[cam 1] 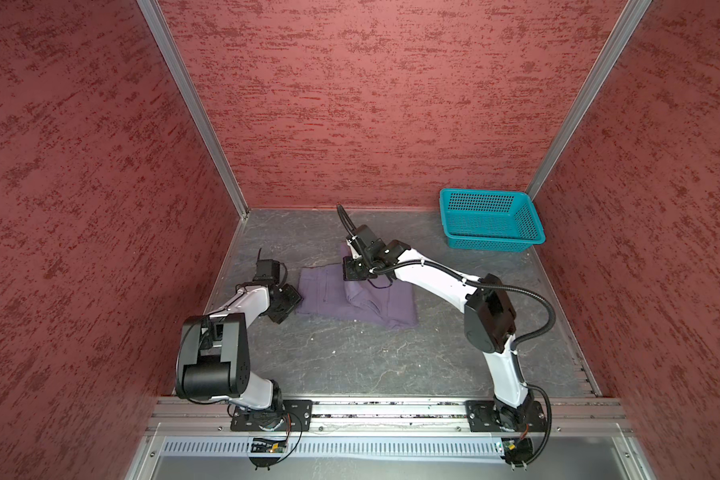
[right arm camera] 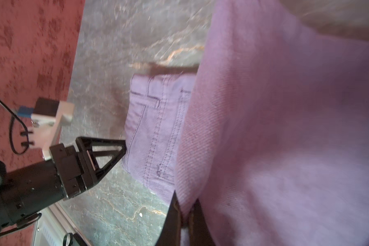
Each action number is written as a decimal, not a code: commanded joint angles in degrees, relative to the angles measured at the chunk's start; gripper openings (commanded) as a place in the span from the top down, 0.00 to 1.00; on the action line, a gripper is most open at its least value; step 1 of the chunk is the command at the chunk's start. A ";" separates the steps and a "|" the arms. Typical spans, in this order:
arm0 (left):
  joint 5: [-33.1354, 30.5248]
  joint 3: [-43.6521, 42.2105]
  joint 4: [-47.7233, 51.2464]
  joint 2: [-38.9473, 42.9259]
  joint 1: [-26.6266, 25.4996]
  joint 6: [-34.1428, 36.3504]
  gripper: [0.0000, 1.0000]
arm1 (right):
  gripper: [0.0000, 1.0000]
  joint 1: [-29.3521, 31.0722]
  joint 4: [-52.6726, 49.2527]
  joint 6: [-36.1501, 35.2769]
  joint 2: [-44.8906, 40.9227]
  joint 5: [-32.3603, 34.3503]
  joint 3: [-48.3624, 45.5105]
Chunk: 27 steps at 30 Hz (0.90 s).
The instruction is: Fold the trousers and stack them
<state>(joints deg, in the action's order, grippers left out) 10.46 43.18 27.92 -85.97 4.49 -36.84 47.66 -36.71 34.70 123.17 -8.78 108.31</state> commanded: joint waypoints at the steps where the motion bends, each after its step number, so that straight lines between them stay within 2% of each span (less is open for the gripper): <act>1: 0.06 -2.35 1.15 -3.19 -0.71 -0.51 0.37 | 1.00 1.52 1.60 0.77 1.68 -2.25 4.74; 9: -0.27 -2.13 1.29 -3.40 -0.80 -0.32 0.37 | 1.00 4.15 0.70 0.42 5.45 -3.02 9.55; 19: -0.89 -1.69 1.91 -3.65 -1.24 -0.34 0.36 | 0.98 6.63 3.78 0.29 9.43 -9.22 10.77; 20: -0.91 -1.61 2.00 -3.71 -1.30 -0.29 0.36 | 0.94 6.68 4.11 0.37 9.97 -10.54 11.03; 22: -0.79 -1.54 2.08 -3.69 -1.40 -0.43 0.36 | 0.72 6.66 5.16 0.23 10.66 -12.66 11.12; 23: -0.76 -1.49 2.29 -3.69 -1.48 -0.43 0.36 | 0.66 6.66 5.75 -0.08 10.64 -13.27 11.13; 25: -0.38 -1.33 2.66 -3.63 -1.59 -0.51 0.36 | 0.60 6.64 6.83 -1.87 10.02 -15.04 11.50; 27: -0.24 -0.71 3.72 -3.47 -1.93 -0.58 0.35 | 0.60 6.53 6.49 -4.81 8.38 -13.64 11.92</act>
<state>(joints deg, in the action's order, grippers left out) 9.80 43.92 28.08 -86.61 3.57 -36.82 53.91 -33.80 33.56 134.10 -20.36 117.34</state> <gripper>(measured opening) 0.646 0.397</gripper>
